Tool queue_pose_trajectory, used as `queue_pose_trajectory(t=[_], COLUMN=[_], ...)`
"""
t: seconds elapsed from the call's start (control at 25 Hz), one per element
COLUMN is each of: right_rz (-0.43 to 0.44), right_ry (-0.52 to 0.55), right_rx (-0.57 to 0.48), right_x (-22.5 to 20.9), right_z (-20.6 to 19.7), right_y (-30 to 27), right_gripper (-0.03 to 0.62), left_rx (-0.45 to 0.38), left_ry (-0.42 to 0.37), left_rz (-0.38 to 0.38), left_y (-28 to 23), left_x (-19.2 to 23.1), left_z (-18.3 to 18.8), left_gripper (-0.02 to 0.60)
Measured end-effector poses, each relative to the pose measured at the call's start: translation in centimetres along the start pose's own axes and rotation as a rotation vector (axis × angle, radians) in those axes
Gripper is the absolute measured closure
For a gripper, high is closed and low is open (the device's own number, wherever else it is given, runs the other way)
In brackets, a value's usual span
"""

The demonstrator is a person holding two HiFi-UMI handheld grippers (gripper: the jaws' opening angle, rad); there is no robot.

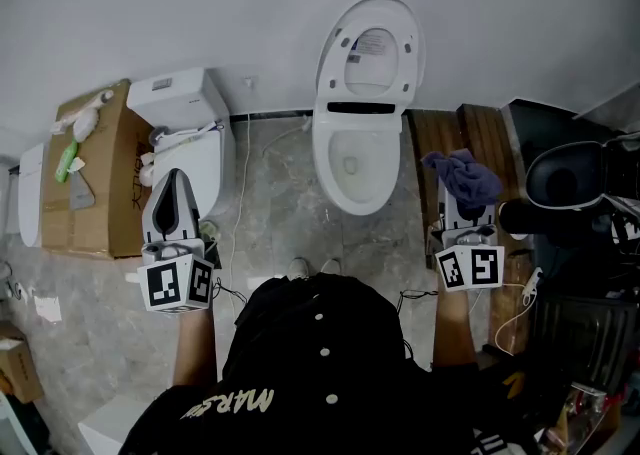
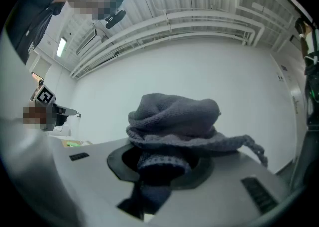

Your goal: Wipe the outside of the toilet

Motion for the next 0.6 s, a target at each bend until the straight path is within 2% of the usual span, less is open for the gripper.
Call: queue_pose_trajectory(t=[0.28, 0.6], right_rz=[-0.010, 0.002], right_ry=[0.030, 0.012], right_rx=[0.011, 0.019], right_x=[0.17, 0.60], right_z=[-0.03, -0.10], right_y=[0.64, 1.12], right_gripper=[0.482, 0.480], left_rx=[0.013, 0.012], left_ry=[-0.004, 0.010], left_rz=[-0.015, -0.018], left_y=[0.39, 0.83], left_x=[-0.53, -0.66], left_z=[-0.14, 0.26], left_gripper=[0.572, 0.572])
Point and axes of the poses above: the fingertips, and each gripper's own axes: y backward along the fingers, x to its left, z out of its top, the point moved 2 cm from there along y, backward along the fingers, and after that the axes turned 7 degrees about -y, right-handed, at the moved point
